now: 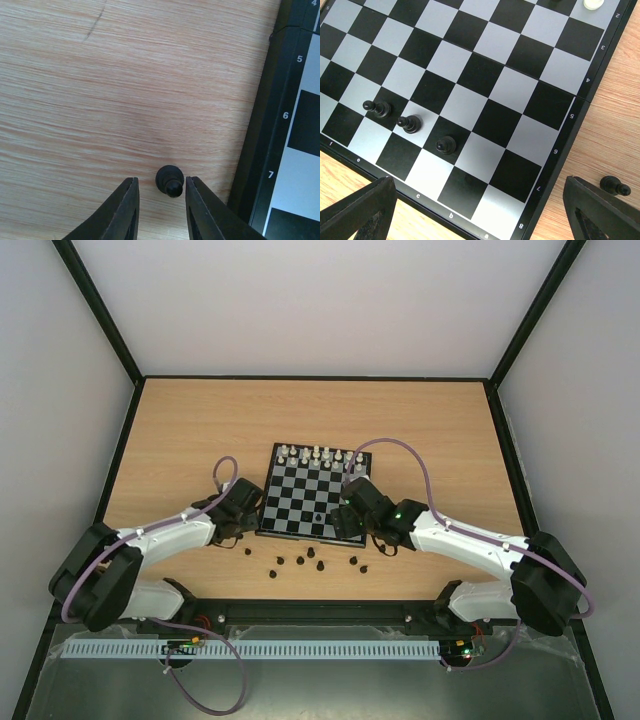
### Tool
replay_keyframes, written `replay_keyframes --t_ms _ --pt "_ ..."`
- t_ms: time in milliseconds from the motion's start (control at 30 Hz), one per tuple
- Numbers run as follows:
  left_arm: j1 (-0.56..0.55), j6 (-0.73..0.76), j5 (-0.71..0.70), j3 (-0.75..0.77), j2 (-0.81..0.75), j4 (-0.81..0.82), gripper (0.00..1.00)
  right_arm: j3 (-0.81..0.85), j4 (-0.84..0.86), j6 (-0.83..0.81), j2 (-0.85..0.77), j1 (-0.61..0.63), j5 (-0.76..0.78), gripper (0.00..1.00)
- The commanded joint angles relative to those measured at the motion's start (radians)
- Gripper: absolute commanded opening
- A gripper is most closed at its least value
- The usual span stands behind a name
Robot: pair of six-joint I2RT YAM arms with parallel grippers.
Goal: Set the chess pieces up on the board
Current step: Pick up the chess piece at the center of the board.
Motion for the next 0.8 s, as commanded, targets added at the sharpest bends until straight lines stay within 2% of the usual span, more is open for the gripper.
replay_keyframes --t_ms 0,467,667,767 --pt "0.001 0.02 0.005 0.02 0.02 0.032 0.29 -0.019 -0.003 -0.005 -0.009 -0.005 0.007 0.92" --pt "0.001 0.036 0.016 0.032 0.007 0.029 0.33 -0.014 0.01 -0.008 0.036 -0.006 0.001 0.91" --pt "0.009 0.046 0.01 0.023 0.001 0.037 0.29 -0.018 0.013 -0.007 0.029 -0.006 0.003 0.91" --pt "0.014 0.052 0.016 0.023 0.005 0.046 0.24 -0.024 0.014 -0.003 0.027 -0.005 0.01 0.91"
